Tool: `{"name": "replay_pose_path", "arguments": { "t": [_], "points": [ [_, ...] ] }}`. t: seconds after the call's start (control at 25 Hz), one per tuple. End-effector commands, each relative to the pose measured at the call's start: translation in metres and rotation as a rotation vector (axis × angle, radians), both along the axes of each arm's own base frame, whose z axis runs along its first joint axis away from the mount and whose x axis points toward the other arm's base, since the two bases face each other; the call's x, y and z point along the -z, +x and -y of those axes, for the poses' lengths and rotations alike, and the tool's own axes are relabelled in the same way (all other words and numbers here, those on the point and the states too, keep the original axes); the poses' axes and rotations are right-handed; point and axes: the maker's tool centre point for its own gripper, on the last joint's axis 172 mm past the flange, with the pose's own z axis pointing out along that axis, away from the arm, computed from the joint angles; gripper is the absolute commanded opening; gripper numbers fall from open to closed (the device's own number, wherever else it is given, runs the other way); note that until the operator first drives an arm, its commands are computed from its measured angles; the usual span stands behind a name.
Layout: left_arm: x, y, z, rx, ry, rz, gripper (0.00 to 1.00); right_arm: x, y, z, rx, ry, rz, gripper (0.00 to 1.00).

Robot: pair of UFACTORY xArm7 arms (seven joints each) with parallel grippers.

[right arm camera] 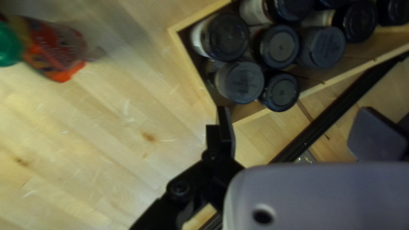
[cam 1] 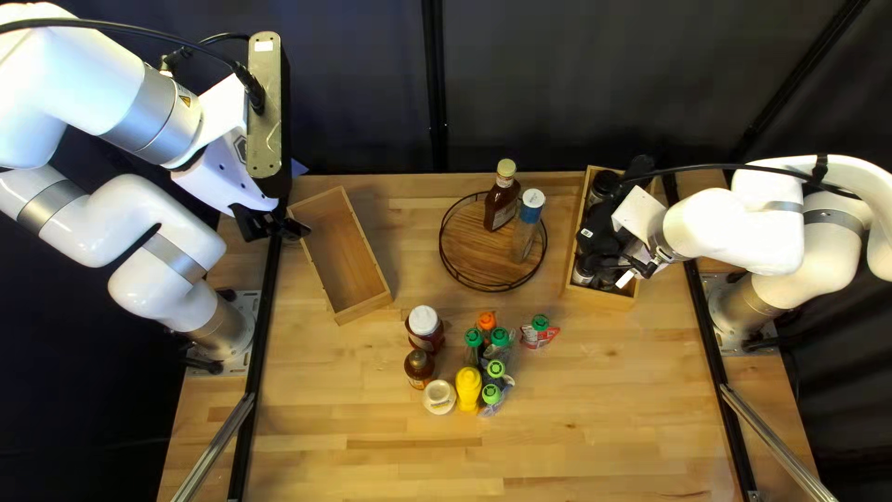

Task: Separate condiments, baby food and spices and place it in 3 different racks/containers

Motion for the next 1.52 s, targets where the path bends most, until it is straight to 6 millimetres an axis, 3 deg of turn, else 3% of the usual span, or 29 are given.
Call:
{"name": "replay_pose_path", "arguments": {
  "t": [0.04, 0.4, 0.52, 0.64, 0.84, 1.04, 1.4, 1.52],
  "points": [
    [0.0, 0.0, 0.0, 0.0, 0.0, 0.0, 1.0, -0.017, 0.033, -0.025, -0.14, 0.044, 0.038, 1.0],
    [0.0, 0.0, 0.0, 0.0, 0.0, 0.0, 1.0, -0.048, 0.078, -0.074, -0.395, 0.074, 0.114, 1.0],
    [0.0, 0.0, 0.0, 0.0, 0.0, 0.0, 1.0, -0.06, 0.091, -0.082, -0.467, 0.105, 0.143, 1.0],
    [0.0, 0.0, 0.0, 0.0, 0.0, 0.0, 1.0, -0.084, 0.108, -0.086, -0.542, 0.135, 0.19, 1.0],
    [0.0, 0.0, 0.0, 0.0, 0.0, 0.0, 1.0, -0.126, 0.123, -0.074, -0.598, 0.149, 0.256, 1.0],
    [0.0, 0.0, 0.0, 0.0, 0.0, 0.0, 1.0, -0.164, 0.126, -0.053, -0.616, 0.151, 0.303, 1.0],
    [0.0, 0.0, 0.0, 0.0, 0.0, 0.0, 1.0, -0.244, 0.099, -0.008, -0.608, 0.127, 0.37, 1.0],
    [0.0, 0.0, 0.0, 0.0, 0.0, 0.0, 1.0, -0.262, 0.093, -0.001, -0.609, 0.109, 0.384, 1.0]
  ]
}}
